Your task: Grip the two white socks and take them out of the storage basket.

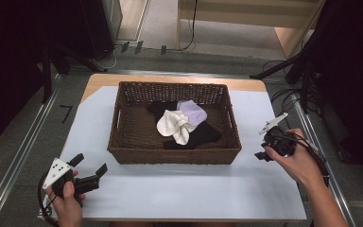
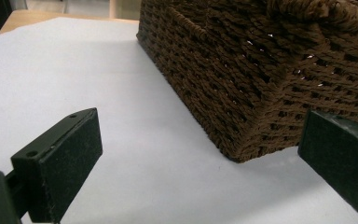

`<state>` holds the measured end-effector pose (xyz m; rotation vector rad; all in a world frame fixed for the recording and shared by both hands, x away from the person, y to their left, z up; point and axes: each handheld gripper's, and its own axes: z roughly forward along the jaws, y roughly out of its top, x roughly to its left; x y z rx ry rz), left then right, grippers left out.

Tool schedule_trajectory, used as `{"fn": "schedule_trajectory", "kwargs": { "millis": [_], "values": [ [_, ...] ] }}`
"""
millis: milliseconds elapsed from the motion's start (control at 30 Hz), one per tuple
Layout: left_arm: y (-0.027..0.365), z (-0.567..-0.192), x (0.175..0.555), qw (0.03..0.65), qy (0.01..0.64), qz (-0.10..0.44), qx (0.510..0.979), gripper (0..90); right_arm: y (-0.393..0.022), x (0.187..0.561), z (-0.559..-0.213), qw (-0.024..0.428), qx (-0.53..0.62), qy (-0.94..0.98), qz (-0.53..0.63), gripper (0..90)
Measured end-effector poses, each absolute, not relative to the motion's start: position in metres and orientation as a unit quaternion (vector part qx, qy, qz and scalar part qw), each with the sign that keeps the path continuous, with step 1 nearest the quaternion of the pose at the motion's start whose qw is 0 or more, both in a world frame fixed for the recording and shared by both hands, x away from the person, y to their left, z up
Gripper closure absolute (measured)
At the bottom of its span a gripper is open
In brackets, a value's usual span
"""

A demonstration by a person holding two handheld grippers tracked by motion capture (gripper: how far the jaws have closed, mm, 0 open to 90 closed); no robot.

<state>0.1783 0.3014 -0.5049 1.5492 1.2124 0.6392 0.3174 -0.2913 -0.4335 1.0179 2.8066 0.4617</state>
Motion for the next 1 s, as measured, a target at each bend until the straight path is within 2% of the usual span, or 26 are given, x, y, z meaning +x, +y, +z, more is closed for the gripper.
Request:
{"fn": "schedule_trajectory", "kwargs": {
  "millis": [267, 600, 1000],
  "values": [
    [0.301, -0.505, 0.179, 0.511, 0.501, 0.264, 0.647, 0.5, -0.277, 0.328, -0.415, 0.038, 0.307, 0.941, 0.138, 50.5],
    [0.3, -0.505, 0.178, 0.512, 0.5, 0.266, 0.646, 0.5, -0.258, 0.346, -0.402, 0.026, 0.292, 0.948, 0.123, 46.5],
    [0.3, -0.505, 0.178, 0.51, 0.499, 0.269, 0.647, 0.5, -0.238, 0.354, -0.372, 0.025, 0.267, 0.955, 0.126, 55.1]
  ]
}}
